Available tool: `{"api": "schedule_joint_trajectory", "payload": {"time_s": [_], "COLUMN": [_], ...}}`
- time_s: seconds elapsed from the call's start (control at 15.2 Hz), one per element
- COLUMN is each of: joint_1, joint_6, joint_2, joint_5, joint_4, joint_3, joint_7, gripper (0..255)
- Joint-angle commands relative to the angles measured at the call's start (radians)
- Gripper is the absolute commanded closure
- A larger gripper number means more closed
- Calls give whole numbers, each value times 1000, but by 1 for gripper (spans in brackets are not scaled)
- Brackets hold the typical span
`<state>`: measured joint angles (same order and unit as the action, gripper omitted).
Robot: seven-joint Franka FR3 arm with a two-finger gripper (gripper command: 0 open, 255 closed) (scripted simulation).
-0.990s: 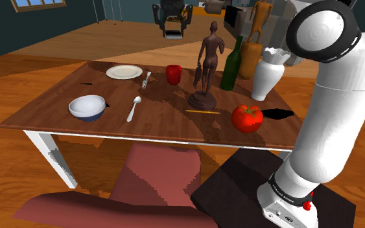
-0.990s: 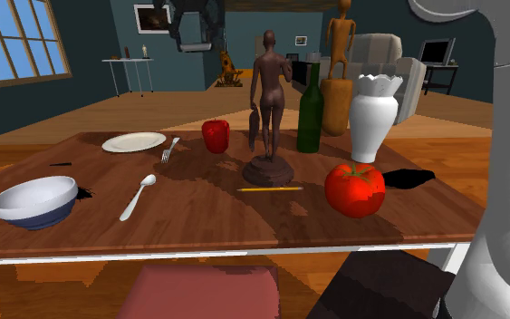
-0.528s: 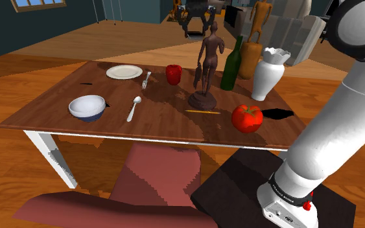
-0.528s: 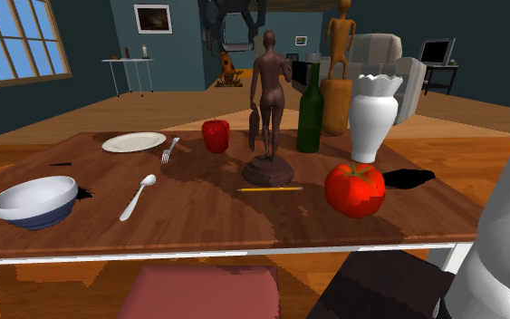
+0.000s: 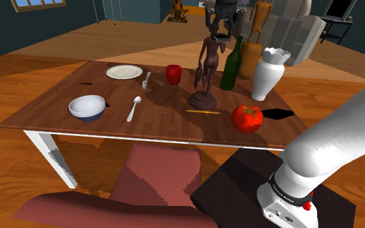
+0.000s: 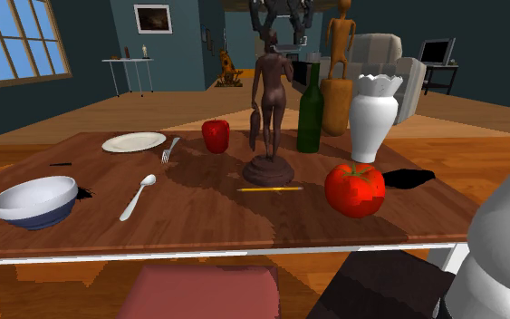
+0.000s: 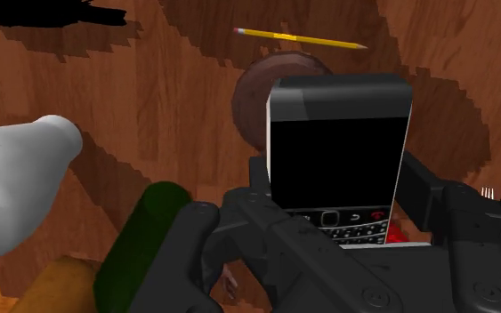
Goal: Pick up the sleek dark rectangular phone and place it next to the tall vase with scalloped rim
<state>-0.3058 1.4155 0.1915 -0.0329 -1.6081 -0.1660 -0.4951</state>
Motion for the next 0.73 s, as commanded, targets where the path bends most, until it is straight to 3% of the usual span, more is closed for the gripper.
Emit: {"api": "schedule_joint_trajectory", "payload": {"time_s": [0.0, 0.66], "joint_1": [-17, -98], "joint_6": [-2, 14], "joint_2": [35, 166], "joint_5": [0, -39], "joint_4": [-31, -164], "joint_3": [29, 194], "joint_7": [48, 294], "gripper": [255, 255]}}
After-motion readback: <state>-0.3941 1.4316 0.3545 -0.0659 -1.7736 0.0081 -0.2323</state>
